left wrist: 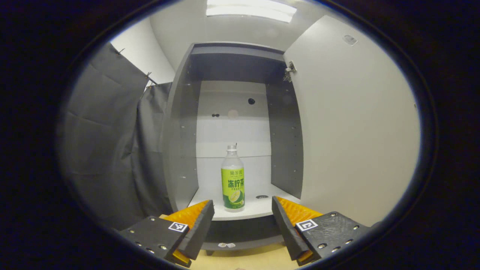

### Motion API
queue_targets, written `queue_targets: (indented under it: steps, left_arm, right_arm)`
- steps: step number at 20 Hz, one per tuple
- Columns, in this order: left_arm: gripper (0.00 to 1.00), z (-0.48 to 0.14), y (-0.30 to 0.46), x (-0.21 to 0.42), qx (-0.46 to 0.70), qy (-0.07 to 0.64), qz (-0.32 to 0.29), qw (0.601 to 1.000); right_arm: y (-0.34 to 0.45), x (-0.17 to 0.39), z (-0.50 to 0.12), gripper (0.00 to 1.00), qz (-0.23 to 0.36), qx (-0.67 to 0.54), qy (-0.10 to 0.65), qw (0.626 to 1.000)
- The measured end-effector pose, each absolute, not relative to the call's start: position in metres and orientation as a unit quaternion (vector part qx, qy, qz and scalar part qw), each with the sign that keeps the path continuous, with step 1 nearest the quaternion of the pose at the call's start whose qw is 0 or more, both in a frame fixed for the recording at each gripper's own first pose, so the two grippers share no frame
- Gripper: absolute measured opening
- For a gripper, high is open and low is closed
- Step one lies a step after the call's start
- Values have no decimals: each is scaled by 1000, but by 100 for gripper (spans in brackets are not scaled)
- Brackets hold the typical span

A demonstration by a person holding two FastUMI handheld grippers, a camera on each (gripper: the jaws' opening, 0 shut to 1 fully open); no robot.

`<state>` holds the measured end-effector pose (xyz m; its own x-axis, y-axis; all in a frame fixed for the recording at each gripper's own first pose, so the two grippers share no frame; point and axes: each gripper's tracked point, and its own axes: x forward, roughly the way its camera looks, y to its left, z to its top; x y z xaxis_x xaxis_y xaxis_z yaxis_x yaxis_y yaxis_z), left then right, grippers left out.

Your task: Open the cabinet door with the right hand, grasp the bottle in the cabinet with the left hand and place it on the coaster, then close the cabinet door with the right hand.

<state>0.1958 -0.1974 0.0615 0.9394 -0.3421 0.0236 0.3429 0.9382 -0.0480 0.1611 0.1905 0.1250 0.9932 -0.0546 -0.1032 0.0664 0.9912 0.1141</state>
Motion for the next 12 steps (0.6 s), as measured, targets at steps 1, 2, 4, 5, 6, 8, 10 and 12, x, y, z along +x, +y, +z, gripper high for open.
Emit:
queue_targets:
  steps: [1, 2, 4, 5, 6, 8, 10, 12]
  left_arm:
    - [88, 60, -198, 208, -31, -6, -176, 984]
    - [88, 58, -200, 219, -36, -3, -177, 984]
    - [88, 51, -202, 242, -43, 4, -182, 982]
    - [88, 48, -205, 253, -45, 7, -184, 982]
    - [88, 44, -209, 262, -47, 13, -190, 981]
    - [88, 31, -213, 283, -53, 28, -195, 979]
    - [88, 23, -218, 301, -65, 41, -199, 977]
    - [88, 18, -221, 317, -67, 44, -199, 977]
  right_arm:
    - [189, 160, 123, 95, -42, 63, 54, 996]
    - [187, 158, 121, 92, -52, 67, 58, 995]
    - [184, 155, 118, 94, -70, 69, 64, 993]
    - [182, 154, 117, 94, -78, 66, 68, 992]
    - [179, 152, 115, 94, -86, 64, 73, 992]
    - [177, 148, 112, 94, -98, 64, 81, 990]
    - [177, 147, 109, 94, -104, 66, 87, 989]
    - [175, 145, 108, 94, -113, 64, 92, 987]
